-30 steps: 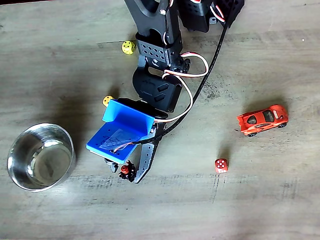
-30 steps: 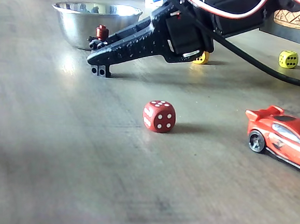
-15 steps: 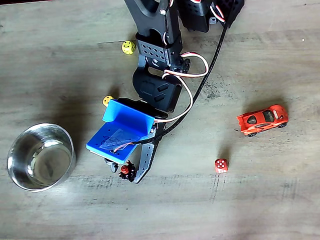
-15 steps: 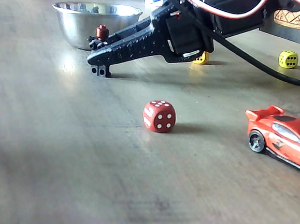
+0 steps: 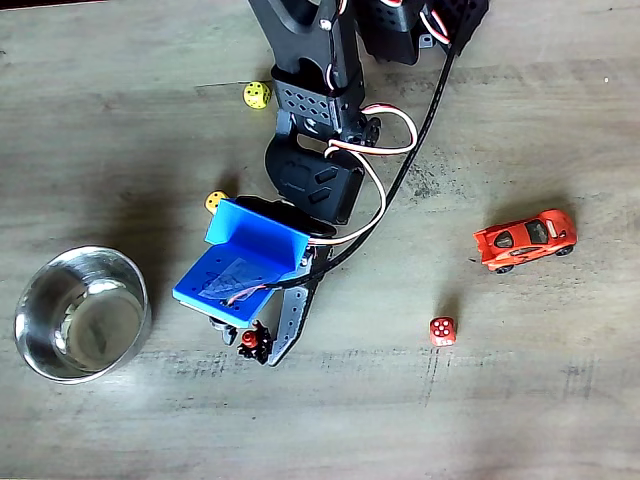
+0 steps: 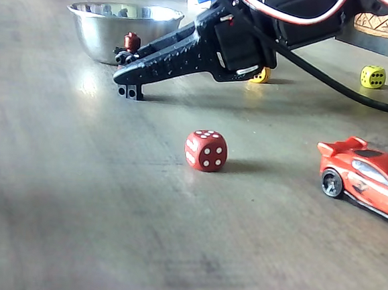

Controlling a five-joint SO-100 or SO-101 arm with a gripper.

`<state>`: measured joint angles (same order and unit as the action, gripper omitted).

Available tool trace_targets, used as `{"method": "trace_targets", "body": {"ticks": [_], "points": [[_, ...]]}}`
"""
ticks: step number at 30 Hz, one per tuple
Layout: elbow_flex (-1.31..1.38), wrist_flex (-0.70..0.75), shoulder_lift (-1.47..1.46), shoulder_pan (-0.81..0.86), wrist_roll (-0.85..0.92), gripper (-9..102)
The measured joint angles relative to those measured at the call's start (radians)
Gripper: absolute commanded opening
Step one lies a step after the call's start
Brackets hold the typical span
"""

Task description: Pick up the lego figure and place in bowl

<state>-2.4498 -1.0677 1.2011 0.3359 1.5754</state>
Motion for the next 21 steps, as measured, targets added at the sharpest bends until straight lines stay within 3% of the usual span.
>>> {"method": "trace_targets", "body": {"ticks": [5,21], "points": [[0.000,0.000,0.000,0.000,0.000,5],[0.002,0.000,0.000,0.000,0.000,4]]}}
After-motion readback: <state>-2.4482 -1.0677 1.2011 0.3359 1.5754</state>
